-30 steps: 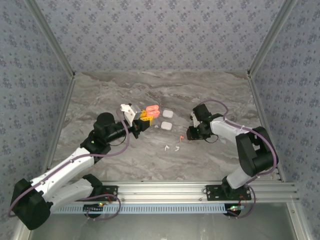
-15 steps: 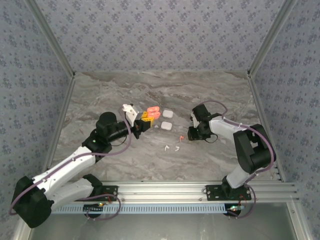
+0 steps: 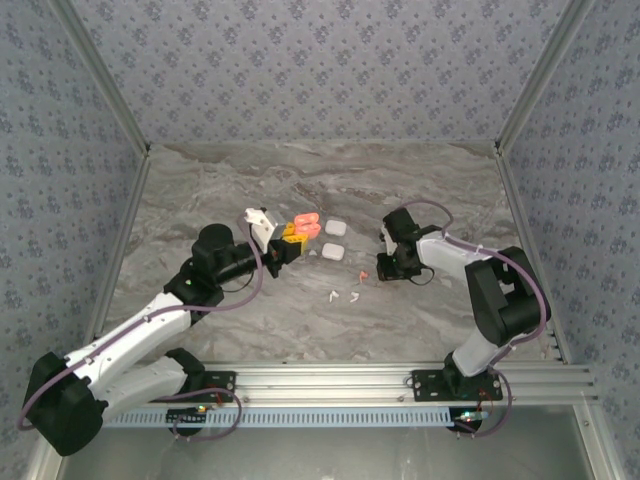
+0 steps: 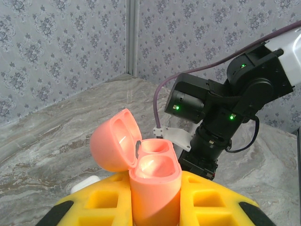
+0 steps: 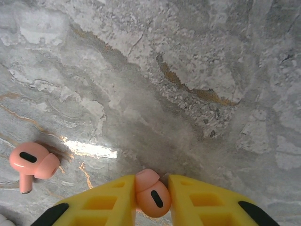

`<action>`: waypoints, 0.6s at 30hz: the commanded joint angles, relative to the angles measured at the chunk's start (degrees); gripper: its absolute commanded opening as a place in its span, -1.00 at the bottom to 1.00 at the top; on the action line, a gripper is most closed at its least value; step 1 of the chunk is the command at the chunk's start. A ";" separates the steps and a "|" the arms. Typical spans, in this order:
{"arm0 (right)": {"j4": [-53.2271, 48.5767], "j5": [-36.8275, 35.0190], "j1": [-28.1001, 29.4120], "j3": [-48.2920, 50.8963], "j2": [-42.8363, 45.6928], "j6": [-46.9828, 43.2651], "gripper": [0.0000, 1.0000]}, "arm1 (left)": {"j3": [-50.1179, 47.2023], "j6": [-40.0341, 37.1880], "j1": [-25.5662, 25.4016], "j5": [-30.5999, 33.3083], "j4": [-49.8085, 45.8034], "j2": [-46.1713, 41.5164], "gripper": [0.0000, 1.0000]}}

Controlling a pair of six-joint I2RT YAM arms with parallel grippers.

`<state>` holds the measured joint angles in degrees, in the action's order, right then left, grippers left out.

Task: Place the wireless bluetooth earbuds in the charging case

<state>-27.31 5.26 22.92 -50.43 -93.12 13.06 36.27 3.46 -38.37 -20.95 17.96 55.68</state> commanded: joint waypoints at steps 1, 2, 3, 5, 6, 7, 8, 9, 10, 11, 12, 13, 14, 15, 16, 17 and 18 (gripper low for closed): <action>2.54 -1.69 0.78 -0.42 2.04 -1.82 -0.49 | 2.38 -0.30 -0.35 -0.23 1.12 0.26 -0.98; 2.46 -1.90 0.79 -0.31 3.54 -2.34 -0.49 | 2.39 -0.13 -0.39 -0.31 1.40 0.43 -0.97; 2.33 -2.07 0.88 -0.36 4.85 -2.82 -0.49 | 2.23 0.11 -0.35 -0.40 1.85 0.63 -0.97; 1.97 -2.33 1.07 -0.39 8.69 -3.95 -0.49 | 1.94 1.11 -0.38 -1.01 3.58 1.40 -0.98; 1.84 -2.31 1.10 -0.45 10.39 -4.68 -0.49 | 1.86 1.62 -0.39 -1.34 4.50 1.89 -0.97; 1.73 -2.45 1.33 -0.76 12.87 -5.47 -0.50 | 1.76 2.26 -0.39 -1.83 5.44 2.52 -0.98; 1.67 -2.62 1.63 -0.93 15.01 -6.56 -0.50 | 1.65 3.00 -0.39 -2.28 6.37 3.31 -0.98; 1.60 -2.60 1.88 -1.19 17.29 -7.59 -0.50 | 1.76 3.61 -0.38 -2.68 7.35 4.02 -0.97; 1.56 -2.84 2.23 -1.54 19.83 -8.82 -0.50 | 1.74 4.37 -0.39 -3.19 8.43 4.86 -0.97; 1.60 -2.87 2.52 -1.96 22.12 -10.12 -0.50 | 1.92 5.18 -0.38 -3.65 9.50 5.74 -0.98; 1.78 -2.64 2.91 -2.42 24.33 -11.42 -0.50 | 2.05 5.85 -0.39 -4.02 10.31 6.54 -0.98; 1.93 -2.81 3.39 -2.93 26.61 -12.91 -0.50 | 2.37 6.72 -0.39 -4.42 11.13 7.50 -0.98; 2.07 -2.88 3.86 -3.60 28.74 -14.40 -0.50 | 2.88 7.45 -0.39 -4.92 11.63 8.54 -0.98; 2.22 -2.48 4.32 -4.24 30.37 -15.80 -0.50 | 3.32 8.03 -0.37 -5.50 11.95 9.44 -0.98; 2.50 -2.08 4.72 -4.99 31.97 -17.43 -0.50 | 3.91 8.64 -0.38 -6.26 12.27 10.50 -0.99; 2.62 -1.72 5.36 -5.75 33.43 -19.18 -0.50 | 4.39 9.20 -0.34 -6.94 12.67 11.48 -1.00; 2.72 -1.33 5.91 -6.79 34.32 -20.72 -0.50 | 4.74 9.76 -0.37 -7.61 13.15 12.29 -1.00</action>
<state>-25.17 3.40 27.53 -54.26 -61.52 -0.89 37.32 10.31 -38.37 -25.10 26.20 66.70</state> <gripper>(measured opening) 0.251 0.199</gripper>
